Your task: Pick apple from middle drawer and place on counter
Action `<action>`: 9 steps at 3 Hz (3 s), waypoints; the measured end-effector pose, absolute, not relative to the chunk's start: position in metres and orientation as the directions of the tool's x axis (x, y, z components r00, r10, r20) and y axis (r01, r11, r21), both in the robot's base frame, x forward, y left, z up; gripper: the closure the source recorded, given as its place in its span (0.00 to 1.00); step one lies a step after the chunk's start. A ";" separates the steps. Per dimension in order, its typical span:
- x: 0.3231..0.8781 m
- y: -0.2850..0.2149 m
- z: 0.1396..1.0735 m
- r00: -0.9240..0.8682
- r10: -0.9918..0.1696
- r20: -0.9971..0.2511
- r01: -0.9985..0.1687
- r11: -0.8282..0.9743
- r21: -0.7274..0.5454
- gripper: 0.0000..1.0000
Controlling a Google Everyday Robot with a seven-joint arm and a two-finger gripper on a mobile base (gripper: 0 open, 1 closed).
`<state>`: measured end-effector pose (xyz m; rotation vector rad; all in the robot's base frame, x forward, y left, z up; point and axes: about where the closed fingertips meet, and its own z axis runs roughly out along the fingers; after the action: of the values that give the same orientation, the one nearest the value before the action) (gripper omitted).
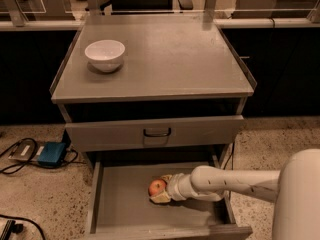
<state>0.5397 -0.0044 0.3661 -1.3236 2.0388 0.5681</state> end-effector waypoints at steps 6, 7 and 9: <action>0.517 -0.034 0.544 -0.146 -0.656 -0.740 -0.943 0.319 -0.096 1.00; 0.500 -0.039 0.592 -0.091 -0.659 -0.747 -0.946 0.290 -0.141 1.00; 0.483 -0.069 0.705 -0.020 -0.668 -0.744 -0.939 0.269 -0.216 1.00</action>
Offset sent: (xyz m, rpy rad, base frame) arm 0.0000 0.0000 0.0000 0.0000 0.0000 0.0000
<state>0.4830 -0.0695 0.7052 -1.4711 1.7596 0.4372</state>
